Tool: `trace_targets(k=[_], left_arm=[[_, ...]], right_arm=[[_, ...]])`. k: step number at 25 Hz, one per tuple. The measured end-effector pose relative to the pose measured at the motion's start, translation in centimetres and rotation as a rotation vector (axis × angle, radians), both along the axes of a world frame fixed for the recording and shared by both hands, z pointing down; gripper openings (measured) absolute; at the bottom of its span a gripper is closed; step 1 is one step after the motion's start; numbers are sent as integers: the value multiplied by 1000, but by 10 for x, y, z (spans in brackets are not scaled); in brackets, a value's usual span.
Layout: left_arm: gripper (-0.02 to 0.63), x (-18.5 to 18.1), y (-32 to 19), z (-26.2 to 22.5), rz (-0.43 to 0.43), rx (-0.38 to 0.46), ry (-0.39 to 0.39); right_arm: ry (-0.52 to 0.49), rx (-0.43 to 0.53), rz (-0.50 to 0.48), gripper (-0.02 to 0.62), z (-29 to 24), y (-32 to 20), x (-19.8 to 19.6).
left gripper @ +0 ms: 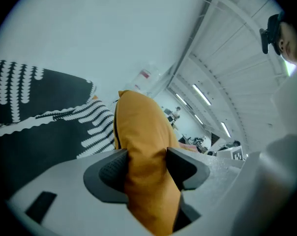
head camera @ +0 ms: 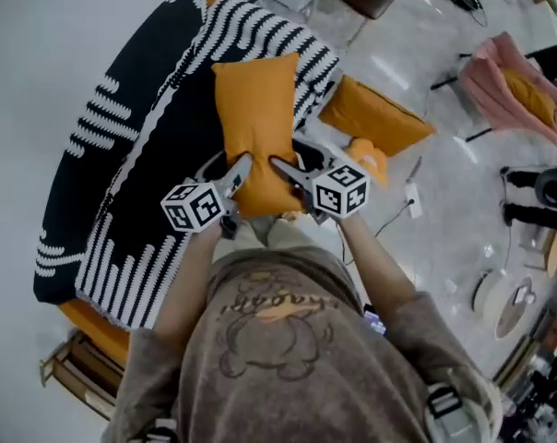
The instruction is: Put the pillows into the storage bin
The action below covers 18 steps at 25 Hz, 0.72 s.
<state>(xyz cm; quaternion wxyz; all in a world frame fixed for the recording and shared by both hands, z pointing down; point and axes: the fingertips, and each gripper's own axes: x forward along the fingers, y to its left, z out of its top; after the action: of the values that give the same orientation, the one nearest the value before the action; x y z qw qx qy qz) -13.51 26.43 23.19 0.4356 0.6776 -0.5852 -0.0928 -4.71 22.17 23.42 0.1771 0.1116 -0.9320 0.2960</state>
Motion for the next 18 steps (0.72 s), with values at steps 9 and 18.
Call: trace_targets(k=[9,18], left_arm=[[245,202,-96,-24,329,-4,-37],[245,317,-185,-5,629,-40,-47]], right_arm=[[-29,-28,324,259,-21,-65,210],[-12,-80,612,253,-3,-125,324]])
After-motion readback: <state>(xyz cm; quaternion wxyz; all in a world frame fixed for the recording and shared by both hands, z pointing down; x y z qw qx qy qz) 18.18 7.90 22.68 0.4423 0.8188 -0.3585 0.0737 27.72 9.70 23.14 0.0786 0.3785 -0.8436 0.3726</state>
